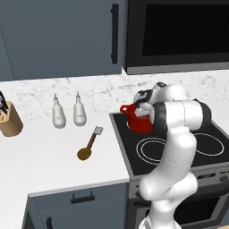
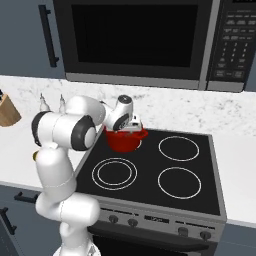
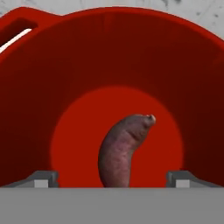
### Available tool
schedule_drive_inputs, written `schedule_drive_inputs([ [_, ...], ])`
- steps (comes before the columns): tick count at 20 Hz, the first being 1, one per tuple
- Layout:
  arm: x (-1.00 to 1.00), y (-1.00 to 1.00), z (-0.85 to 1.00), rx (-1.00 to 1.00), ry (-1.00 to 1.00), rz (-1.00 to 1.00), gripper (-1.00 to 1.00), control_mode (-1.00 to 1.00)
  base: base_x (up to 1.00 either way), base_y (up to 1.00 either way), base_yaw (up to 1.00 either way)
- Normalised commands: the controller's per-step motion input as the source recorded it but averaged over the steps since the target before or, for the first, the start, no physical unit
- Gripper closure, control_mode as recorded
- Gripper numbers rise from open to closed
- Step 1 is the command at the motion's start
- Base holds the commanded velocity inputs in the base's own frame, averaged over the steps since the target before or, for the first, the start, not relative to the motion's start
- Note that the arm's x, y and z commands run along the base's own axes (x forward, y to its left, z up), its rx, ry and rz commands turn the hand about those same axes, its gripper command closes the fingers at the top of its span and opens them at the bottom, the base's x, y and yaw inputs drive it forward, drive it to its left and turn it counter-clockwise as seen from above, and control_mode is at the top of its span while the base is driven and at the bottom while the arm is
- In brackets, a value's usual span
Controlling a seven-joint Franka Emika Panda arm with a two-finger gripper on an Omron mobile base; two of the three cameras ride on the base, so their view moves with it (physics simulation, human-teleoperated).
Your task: Put the potato and avocado in the pot. Retrieve the spatula and lightly stir the vegetables in the pot.
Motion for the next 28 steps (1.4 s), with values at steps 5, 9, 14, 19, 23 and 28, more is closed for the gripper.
schedule_drive_inputs([
  [5,-0.40,0.01,0.51,0.00,-0.10,0.00,-1.00,-1.00,0.00,0.00,0.00],
  [9,-0.78,0.14,0.66,0.00,-0.15,0.00,-1.00,-1.00,0.00,0.00,0.00],
  [14,-0.92,0.35,0.59,0.00,-0.04,0.00,-1.00,-1.00,0.00,0.00,0.00],
  [19,-0.94,0.66,0.12,0.00,0.00,0.00,-1.00,-1.00,0.00,0.00,0.00],
  [23,-0.76,0.87,0.00,0.00,0.00,0.00,-1.00,-1.00,0.00,0.00,0.00],
  [28,-0.71,0.96,0.00,-0.01,0.00,0.00,-1.00,-1.00,0.00,0.00,0.00],
])
